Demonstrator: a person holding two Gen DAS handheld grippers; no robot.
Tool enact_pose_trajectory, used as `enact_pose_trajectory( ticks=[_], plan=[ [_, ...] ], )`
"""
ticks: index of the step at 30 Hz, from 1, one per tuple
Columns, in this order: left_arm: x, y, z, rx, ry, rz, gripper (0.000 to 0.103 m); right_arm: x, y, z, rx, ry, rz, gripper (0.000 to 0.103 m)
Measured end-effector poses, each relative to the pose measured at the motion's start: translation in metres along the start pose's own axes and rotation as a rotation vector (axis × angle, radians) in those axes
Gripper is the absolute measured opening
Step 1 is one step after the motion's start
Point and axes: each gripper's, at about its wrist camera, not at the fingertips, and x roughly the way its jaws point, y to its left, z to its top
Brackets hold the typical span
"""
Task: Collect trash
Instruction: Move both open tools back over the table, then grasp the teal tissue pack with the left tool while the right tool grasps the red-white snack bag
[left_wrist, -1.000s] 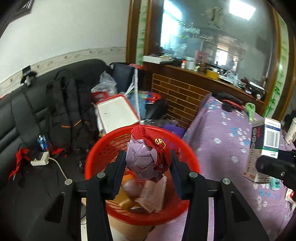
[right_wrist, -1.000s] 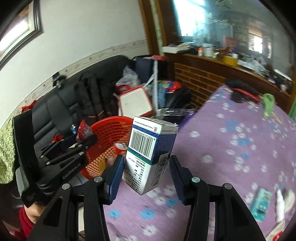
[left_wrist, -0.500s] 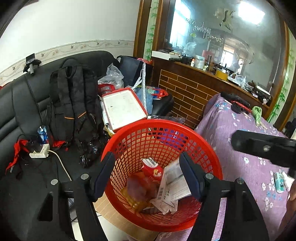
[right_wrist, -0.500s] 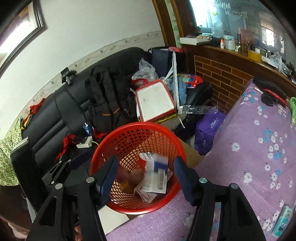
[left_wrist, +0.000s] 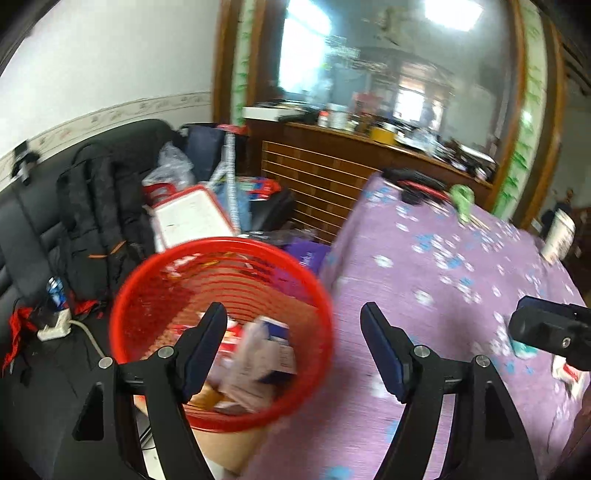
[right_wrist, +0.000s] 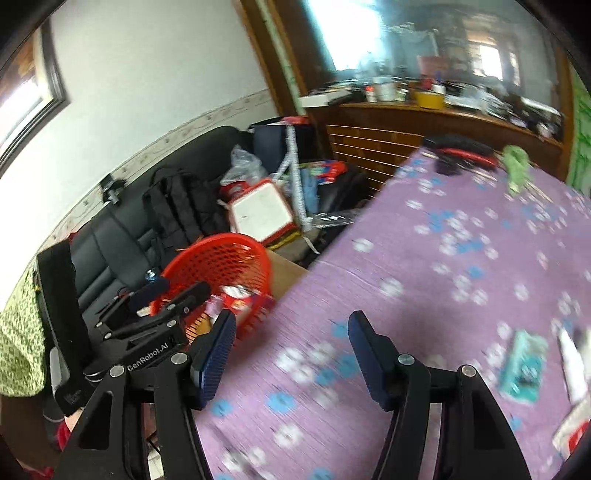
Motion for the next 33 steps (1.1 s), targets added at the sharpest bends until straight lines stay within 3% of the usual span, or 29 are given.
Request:
enact_pose_trajectory(
  ticks=[15,19,22,27,33],
  plan=[
    [0.000,-0.153,-0.028,0.283,0.071,-0.158,0.076,-0.089,-0.123,-0.062,0.236,-0.074,-0.120,0.068],
    [-0.003,-0.183,-0.038,0.356,0.092,-0.183,0.078,-0.117,-0.154,-0.074,0.246,-0.093,-0.198,0.068],
    [-0.004,-0.207,-0.044,0.417,0.116,-0.198,0.079,-0.136,-0.181,-0.081,0.234,-0.088,-0.302,0.076],
    [0.006,-0.240,-0.044,0.437,0.174,-0.246,0.081,-0.155,-0.242,-0.097,0.283,-0.053,-0.388,0.079],
    [0.033,-0.281,-0.040,0.414,0.278,-0.302,0.081,-0.147,-0.266,-0.117,0.275,0.035,-0.333,0.079]
  ],
)
